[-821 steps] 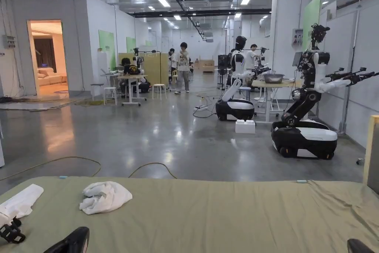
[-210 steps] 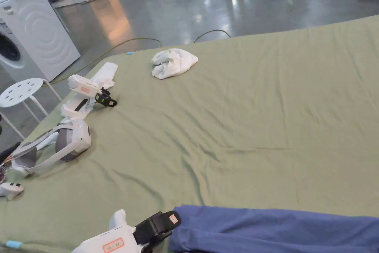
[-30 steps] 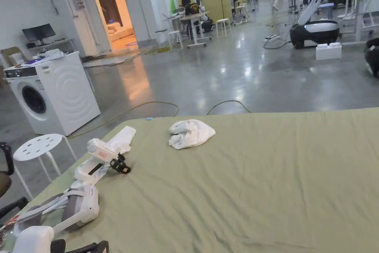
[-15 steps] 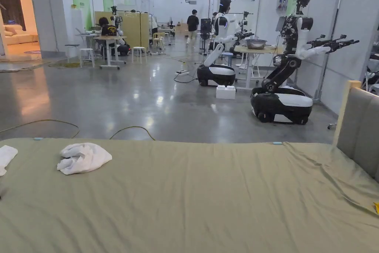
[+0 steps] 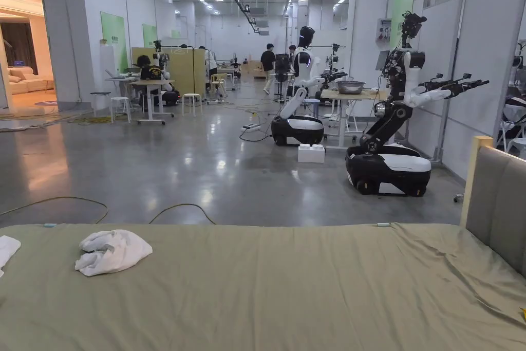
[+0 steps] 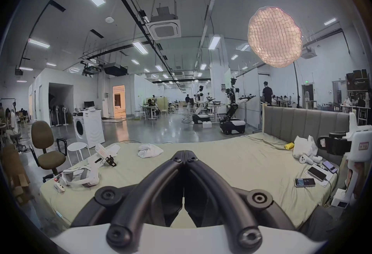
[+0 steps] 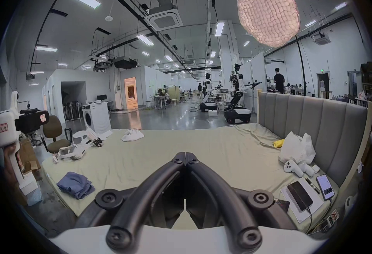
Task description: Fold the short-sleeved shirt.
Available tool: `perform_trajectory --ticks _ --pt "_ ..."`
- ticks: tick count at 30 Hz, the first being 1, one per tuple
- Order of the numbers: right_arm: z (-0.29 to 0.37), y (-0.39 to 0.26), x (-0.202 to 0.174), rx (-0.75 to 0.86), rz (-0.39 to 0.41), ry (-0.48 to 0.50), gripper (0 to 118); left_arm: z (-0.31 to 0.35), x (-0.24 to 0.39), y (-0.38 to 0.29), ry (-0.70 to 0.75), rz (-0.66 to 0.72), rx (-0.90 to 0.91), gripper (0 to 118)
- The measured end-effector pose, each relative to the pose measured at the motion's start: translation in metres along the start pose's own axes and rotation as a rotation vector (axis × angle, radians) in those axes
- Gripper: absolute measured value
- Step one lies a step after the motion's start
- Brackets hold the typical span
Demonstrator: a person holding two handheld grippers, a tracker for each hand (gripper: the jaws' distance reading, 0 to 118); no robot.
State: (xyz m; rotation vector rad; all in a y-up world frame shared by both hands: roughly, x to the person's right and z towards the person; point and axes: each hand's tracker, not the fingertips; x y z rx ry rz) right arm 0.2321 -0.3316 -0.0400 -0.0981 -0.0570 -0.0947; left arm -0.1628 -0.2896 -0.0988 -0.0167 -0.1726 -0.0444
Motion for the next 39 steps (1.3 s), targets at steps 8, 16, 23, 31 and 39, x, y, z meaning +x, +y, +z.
perform_trajectory --ticks 8,16,23,31,39 --pt "0.000 0.008 -0.005 0.008 0.073 0.012 89 0.007 -0.008 0.012 0.024 0.067 0.063 103" --pt "-0.003 0.015 -0.011 0.038 0.031 0.058 118 0.007 -0.011 0.011 0.027 0.086 0.069 114" --pt "-0.002 0.019 -0.008 0.067 -0.009 0.054 118 0.008 -0.010 0.014 0.007 0.071 0.072 114" --pt "0.001 0.025 -0.005 0.087 -0.040 0.046 118 0.010 -0.007 0.021 -0.011 0.086 0.073 114" --pt "-0.003 0.040 -0.001 0.022 -0.167 0.061 118 0.008 -0.007 0.026 -0.067 0.148 0.031 114"
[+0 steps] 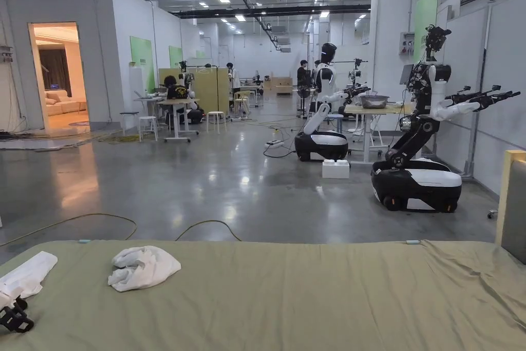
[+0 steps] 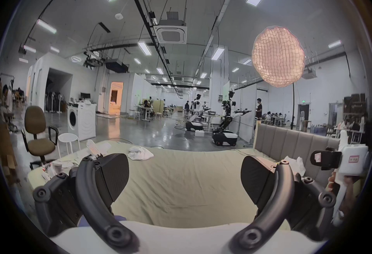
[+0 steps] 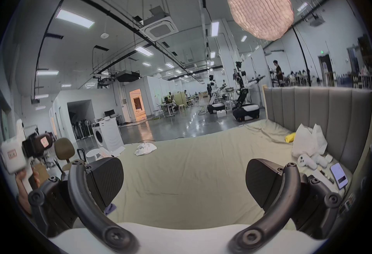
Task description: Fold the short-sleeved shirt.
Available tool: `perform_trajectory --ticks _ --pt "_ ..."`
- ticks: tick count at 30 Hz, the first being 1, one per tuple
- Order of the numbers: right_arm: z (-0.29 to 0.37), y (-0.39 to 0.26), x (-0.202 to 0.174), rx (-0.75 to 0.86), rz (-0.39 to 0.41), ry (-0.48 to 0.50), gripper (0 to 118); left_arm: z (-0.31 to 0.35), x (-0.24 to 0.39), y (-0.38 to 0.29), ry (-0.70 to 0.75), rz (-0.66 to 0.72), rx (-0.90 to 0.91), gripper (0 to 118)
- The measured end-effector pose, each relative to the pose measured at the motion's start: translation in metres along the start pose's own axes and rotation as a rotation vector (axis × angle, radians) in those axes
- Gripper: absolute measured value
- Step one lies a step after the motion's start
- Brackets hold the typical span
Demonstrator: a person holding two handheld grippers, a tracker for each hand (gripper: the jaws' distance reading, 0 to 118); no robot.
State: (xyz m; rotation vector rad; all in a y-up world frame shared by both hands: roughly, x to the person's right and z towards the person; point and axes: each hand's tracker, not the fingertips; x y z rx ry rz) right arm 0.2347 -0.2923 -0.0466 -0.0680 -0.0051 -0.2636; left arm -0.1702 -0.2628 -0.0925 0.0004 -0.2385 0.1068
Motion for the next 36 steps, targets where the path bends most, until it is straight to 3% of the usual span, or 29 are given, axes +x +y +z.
perform_trajectory --ticks 2,4,7,10,14,19,26,31,36 --pt "-0.003 0.008 -0.002 -0.056 -0.055 -0.022 118 -0.001 -0.002 0.003 -0.018 0.013 -0.015 114" --pt "-0.007 0.015 -0.009 -0.110 -0.129 -0.139 118 -0.001 -0.001 0.003 -0.021 0.017 -0.015 114" --pt "-0.016 0.021 -0.016 -0.202 -0.137 -0.200 118 -0.003 0.000 0.004 -0.030 0.033 -0.018 114" --pt "-0.025 0.020 -0.020 -0.314 -0.104 -0.192 118 -0.005 0.001 0.005 -0.049 0.047 -0.027 114" --pt "-0.026 0.014 -0.023 -0.303 -0.152 -0.170 118 -0.012 0.002 0.007 -0.042 0.011 -0.034 114" --pt "-0.028 0.020 -0.029 -0.345 -0.134 -0.218 118 -0.016 0.000 0.006 -0.056 0.021 -0.056 114" --pt "-0.026 0.019 -0.020 -0.327 -0.167 -0.129 118 -0.019 -0.001 0.002 -0.046 0.025 -0.076 114" --pt "-0.024 0.017 -0.027 -0.284 -0.089 -0.222 118 -0.018 -0.001 0.003 -0.054 0.029 -0.071 114" --pt "-0.018 0.020 -0.032 -0.223 -0.073 -0.167 118 -0.018 -0.001 0.003 -0.056 0.032 -0.063 114"
